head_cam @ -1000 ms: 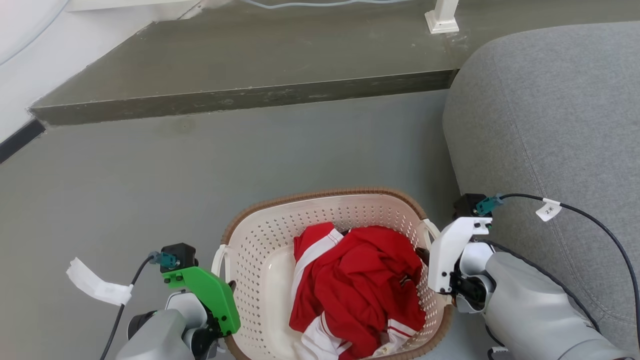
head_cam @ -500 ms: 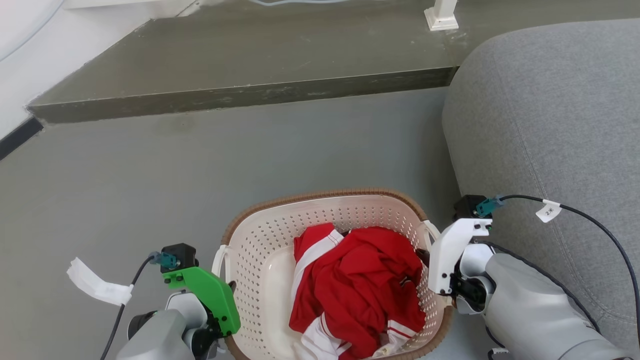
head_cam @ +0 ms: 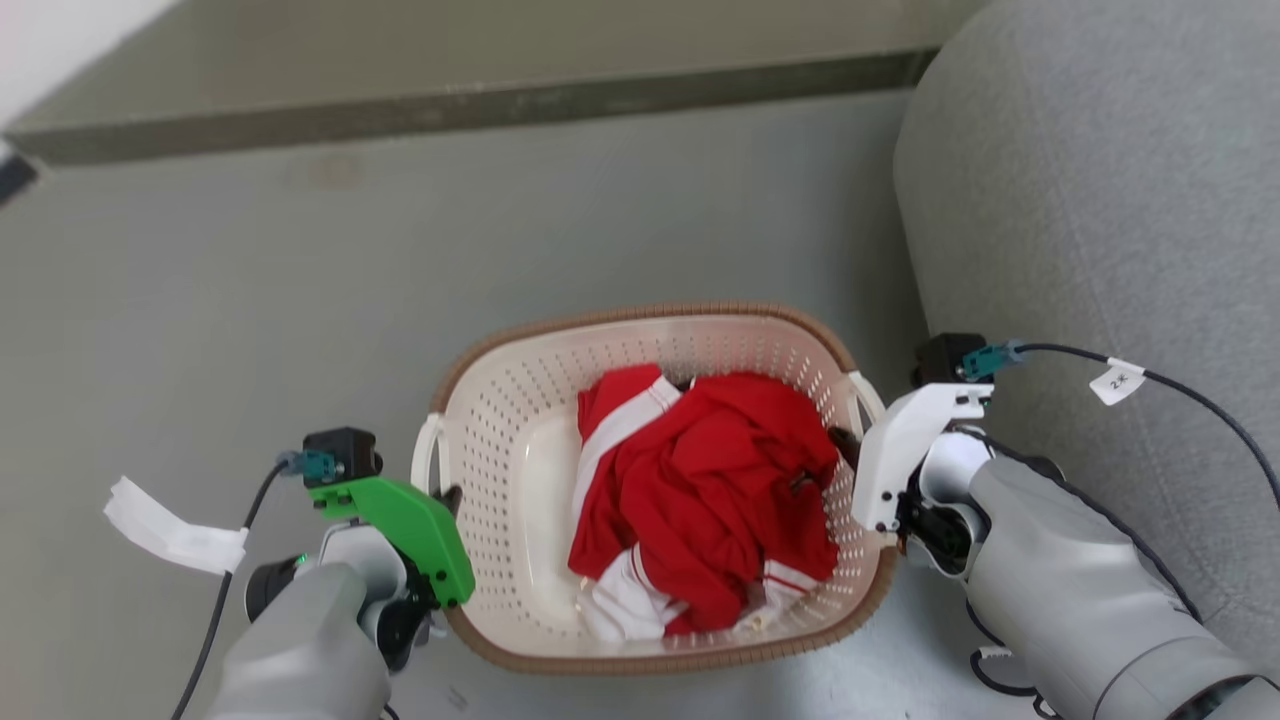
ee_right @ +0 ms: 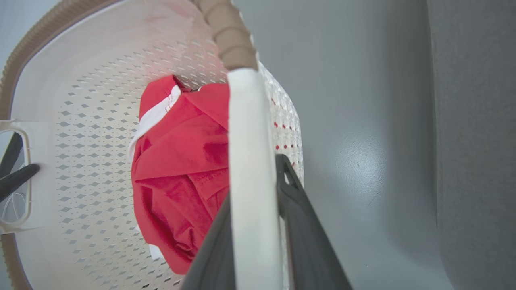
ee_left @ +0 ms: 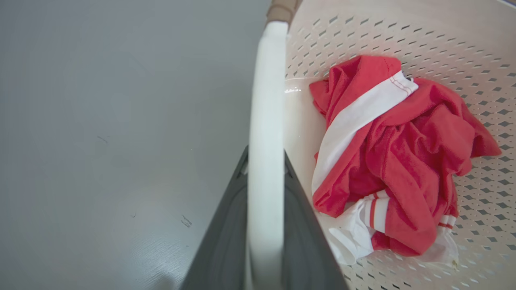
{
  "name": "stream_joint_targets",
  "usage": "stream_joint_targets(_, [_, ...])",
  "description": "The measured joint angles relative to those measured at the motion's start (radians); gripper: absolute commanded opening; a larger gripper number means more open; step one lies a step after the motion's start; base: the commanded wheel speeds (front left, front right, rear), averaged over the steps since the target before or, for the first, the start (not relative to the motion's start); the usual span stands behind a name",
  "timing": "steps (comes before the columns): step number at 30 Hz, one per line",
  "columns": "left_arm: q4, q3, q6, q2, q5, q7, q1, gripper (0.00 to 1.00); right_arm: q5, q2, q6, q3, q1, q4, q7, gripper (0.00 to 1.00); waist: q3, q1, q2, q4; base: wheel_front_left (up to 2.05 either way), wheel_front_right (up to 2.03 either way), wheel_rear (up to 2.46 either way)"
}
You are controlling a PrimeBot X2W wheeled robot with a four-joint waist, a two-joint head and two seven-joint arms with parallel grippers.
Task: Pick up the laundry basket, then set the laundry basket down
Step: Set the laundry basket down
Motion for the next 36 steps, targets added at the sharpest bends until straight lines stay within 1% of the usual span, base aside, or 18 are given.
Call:
stream_joint_targets(7, [-0.005,0.0,0.0,0.002,0.006,-0.039,-0.031,0.0,0.0,0.0,0.001,-0.004,-0.027,0.001,-0.044,0.0,0.078,0.0,0.0,-0.002,0.0,0.0,0.0])
stream_joint_targets(23, [-0.035,0.017,0.0,0.015,0.021,-0.136,-0.169,0.0,-0.021,-0.011,0.002,-0.018,-0.159,0.002,-0.172,0.0,0.303,0.0001,0.0,-0.004,0.0,0.0,0.0])
stream_joint_targets(31, [-0.043,0.005,0.0,0.018,0.046,-0.166,-0.237,0.0,-0.029,-0.016,0.003,-0.03,-0.208,0.005,-0.23,0.0,0.417,0.0002,0.0,0.0,0.0,0.0,0.0])
stream_joint_targets(36, [-0.052,0.002,0.0,0.017,0.055,-0.179,-0.272,0.0,-0.032,-0.023,0.01,-0.034,-0.234,0.016,-0.26,0.0,0.485,0.0002,0.0,0.005,0.0,0.0,0.0])
